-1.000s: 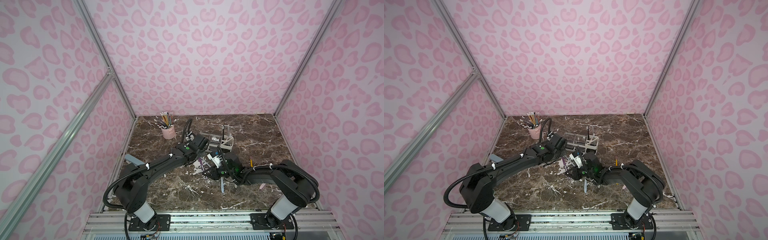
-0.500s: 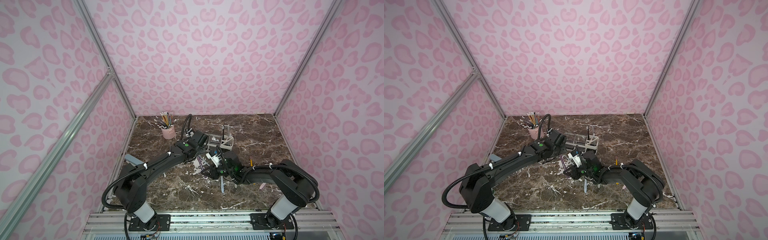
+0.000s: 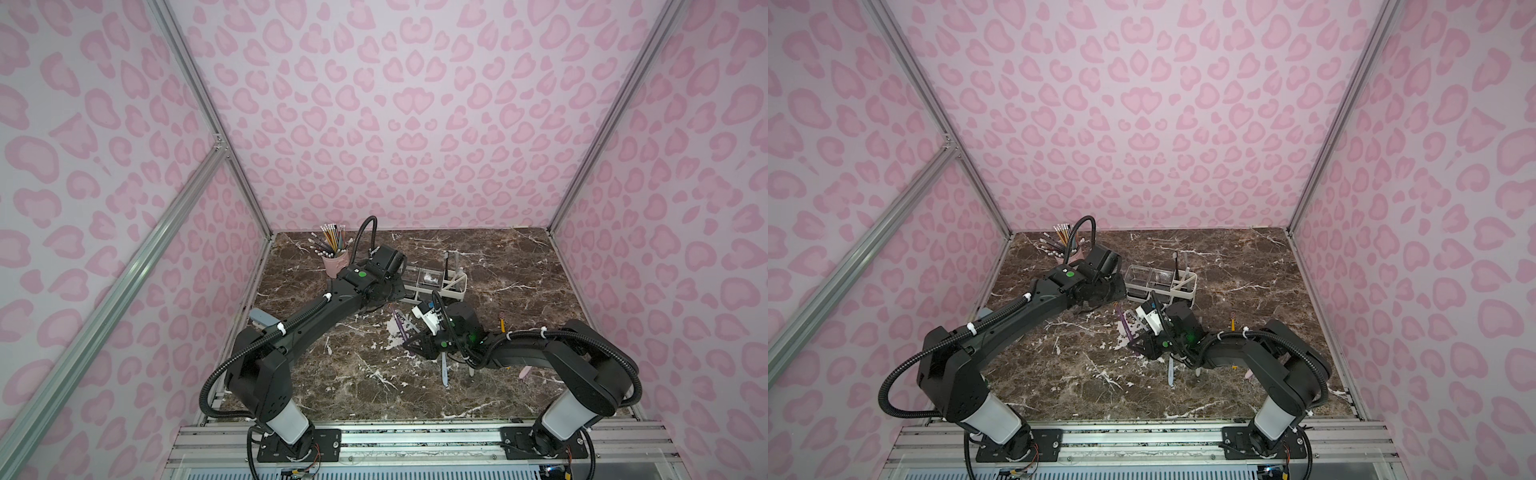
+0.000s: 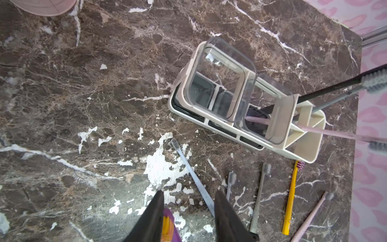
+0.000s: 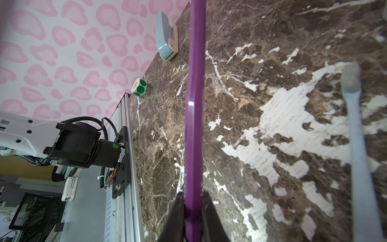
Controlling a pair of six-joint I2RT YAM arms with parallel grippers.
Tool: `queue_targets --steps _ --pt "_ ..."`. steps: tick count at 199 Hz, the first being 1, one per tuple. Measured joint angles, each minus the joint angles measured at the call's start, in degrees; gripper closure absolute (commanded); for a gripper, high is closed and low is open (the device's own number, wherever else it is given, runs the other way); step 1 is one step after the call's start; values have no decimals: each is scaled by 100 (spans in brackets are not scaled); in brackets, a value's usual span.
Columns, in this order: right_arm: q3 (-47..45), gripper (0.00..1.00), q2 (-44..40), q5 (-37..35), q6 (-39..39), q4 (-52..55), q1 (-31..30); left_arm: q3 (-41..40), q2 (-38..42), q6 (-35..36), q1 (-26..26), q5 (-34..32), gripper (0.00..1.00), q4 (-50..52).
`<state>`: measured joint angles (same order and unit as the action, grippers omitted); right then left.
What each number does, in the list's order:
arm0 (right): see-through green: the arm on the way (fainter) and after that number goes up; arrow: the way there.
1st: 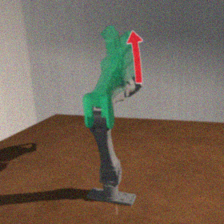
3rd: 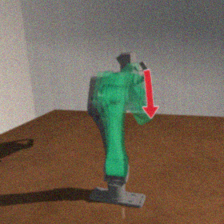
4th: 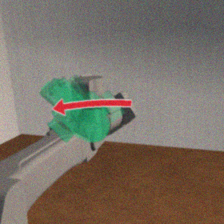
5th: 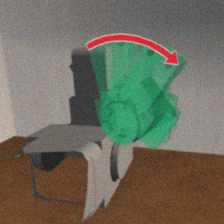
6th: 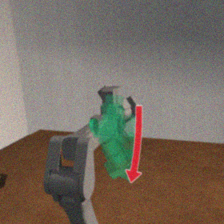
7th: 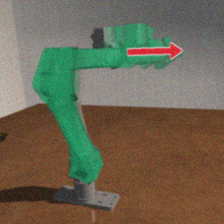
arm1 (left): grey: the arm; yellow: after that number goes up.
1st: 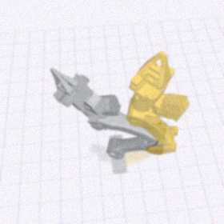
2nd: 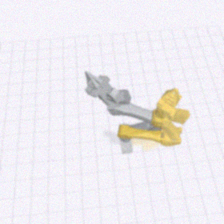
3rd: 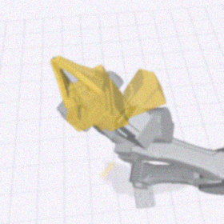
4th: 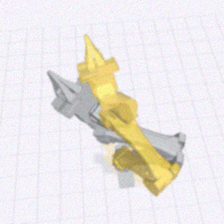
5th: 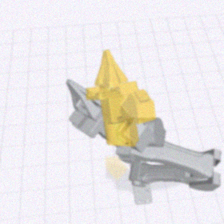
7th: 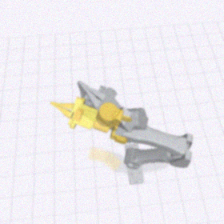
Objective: Place the toothbrush into the toothbrush holder
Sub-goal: Pick up the toothbrush from the center of the board.
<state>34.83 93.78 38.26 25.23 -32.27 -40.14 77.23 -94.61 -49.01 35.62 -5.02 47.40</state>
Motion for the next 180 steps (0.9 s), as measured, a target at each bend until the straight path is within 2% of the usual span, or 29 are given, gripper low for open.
queue_targets --steps 77,180 --pt "0 100 -50 -87 -22 11 -20 46 -68 417 -542 328 58 422" --pt "0 100 -48 -107 -61 20 -61 -168 -142 369 -553 951 63 254"
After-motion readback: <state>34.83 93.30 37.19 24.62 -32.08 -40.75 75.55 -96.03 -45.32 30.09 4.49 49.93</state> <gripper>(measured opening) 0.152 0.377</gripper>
